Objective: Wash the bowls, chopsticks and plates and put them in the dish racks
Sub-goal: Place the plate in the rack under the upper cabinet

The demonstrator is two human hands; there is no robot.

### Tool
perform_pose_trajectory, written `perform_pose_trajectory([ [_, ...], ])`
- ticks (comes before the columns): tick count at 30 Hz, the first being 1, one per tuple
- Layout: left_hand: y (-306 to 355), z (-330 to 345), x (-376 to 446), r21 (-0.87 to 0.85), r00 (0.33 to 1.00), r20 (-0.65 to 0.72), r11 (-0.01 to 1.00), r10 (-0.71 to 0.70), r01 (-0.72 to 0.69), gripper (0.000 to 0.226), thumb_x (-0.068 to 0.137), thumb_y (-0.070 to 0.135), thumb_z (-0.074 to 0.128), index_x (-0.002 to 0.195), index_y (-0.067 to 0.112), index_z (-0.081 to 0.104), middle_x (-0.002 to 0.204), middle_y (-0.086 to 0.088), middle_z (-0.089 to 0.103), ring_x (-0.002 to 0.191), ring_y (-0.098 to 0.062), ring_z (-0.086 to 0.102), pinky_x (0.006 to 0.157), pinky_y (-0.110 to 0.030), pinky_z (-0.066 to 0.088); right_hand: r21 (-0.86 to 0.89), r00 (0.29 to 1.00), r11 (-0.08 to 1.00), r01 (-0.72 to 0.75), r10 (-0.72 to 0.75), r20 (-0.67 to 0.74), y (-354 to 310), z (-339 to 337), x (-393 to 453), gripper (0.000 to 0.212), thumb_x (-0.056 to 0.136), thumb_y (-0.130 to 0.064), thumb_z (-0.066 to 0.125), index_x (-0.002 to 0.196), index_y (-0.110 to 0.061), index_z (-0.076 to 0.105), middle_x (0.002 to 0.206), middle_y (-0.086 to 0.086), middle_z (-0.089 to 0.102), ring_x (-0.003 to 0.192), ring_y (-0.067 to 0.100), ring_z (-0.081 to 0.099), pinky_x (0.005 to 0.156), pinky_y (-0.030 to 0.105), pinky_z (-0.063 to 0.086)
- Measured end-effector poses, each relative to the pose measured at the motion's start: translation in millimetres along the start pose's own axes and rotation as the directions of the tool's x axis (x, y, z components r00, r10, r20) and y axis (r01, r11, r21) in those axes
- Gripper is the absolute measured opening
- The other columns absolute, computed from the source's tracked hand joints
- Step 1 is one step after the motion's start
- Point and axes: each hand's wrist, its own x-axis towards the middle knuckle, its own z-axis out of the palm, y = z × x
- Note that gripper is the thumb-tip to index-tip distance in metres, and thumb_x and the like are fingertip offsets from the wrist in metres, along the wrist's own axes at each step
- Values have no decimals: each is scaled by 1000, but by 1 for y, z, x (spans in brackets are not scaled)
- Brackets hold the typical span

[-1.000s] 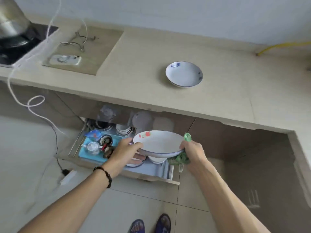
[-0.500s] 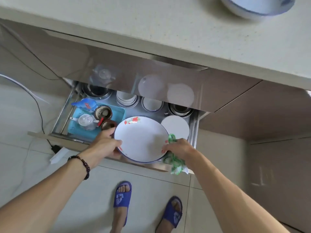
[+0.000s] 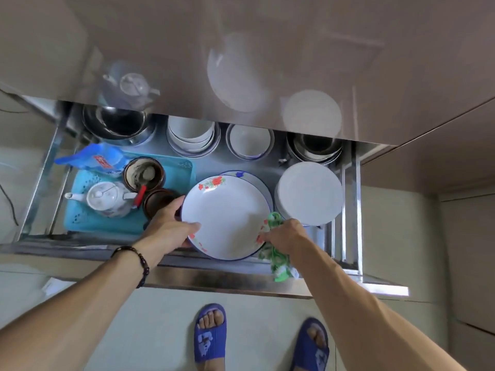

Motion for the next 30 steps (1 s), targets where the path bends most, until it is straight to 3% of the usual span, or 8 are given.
perform_pose_trajectory([
  [3, -3, 6, 20, 132, 998, 44, 990, 36, -41, 89, 76, -12, 70, 144, 40, 45, 121, -4, 65, 109, -29, 61, 76, -47, 62, 21, 999, 999, -24, 24, -23, 6, 9, 17, 68, 80, -29, 83, 131, 2, 52, 126, 16, 62, 106, 26, 61, 81, 28, 46],
  [8, -11, 12, 43, 218, 992, 114, 973, 52, -76, 96, 79, -6, 77, 150, 44, 35, 122, -3, 62, 109, -28, 62, 68, -37, 64, 34, 997, 998, -53, 55, -53, 12, 17, 37, 57, 82, -26, 79, 126, 0, 56, 122, 17, 64, 113, 30, 62, 84, 32, 48],
  [10, -15, 15, 50, 243, 990, 120, 964, 80, -108, 96, 78, -5, 78, 151, 42, 35, 121, -4, 62, 106, -27, 63, 69, -39, 64, 36, 996, 998, -59, 61, -67, 12, 18, 43, 54, 81, -27, 79, 125, -2, 59, 121, 16, 65, 113, 30, 62, 84, 31, 48],
  [13, -20, 18, 61, 233, 989, 120, 965, 90, -117, 96, 76, -6, 79, 150, 38, 38, 113, -9, 65, 96, -27, 65, 69, -42, 64, 57, 994, 996, -68, 72, -80, 12, 21, 48, 48, 81, -25, 78, 121, -4, 61, 116, 14, 68, 107, 30, 64, 88, 34, 54],
  [16, -22, 20, 68, 242, 987, 116, 961, 109, -135, 91, 76, -7, 79, 148, 34, 42, 90, -4, 62, 87, -28, 66, 68, -42, 64, 67, 993, 996, -64, 71, -95, 10, 23, 51, 47, 82, -26, 77, 119, -3, 60, 114, 14, 68, 105, 31, 65, 90, 38, 56],
  [22, -22, 24, 76, 259, 987, 112, 956, 114, -140, 89, 77, -7, 78, 146, 36, 43, 102, -7, 64, 96, -29, 67, 66, -38, 64, 71, 990, 996, -49, 58, -130, 9, 26, 53, 42, 83, -24, 75, 117, -2, 62, 114, 17, 69, 107, 34, 66, 93, 43, 56],
  [27, -20, 26, 76, 288, 983, 105, 942, 150, -175, 89, 78, -5, 79, 148, 36, 41, 90, -1, 56, 82, -23, 65, 64, -38, 64, -14, 981, 1000, 15, -18, -192, 11, 25, 53, 34, 91, -28, 67, 113, -3, 63, 105, 15, 69, 104, 33, 66, 88, 39, 56],
  [30, -18, 28, 75, 289, 979, 99, 937, 176, -197, 83, 79, -6, 78, 146, 32, 45, 82, 5, 50, 79, -22, 61, 63, -39, 64, -43, 971, 999, 19, -29, -239, 12, 29, 53, 44, 93, -37, 66, 121, -4, 59, 115, 17, 68, 112, 34, 62, 89, 37, 51],
])
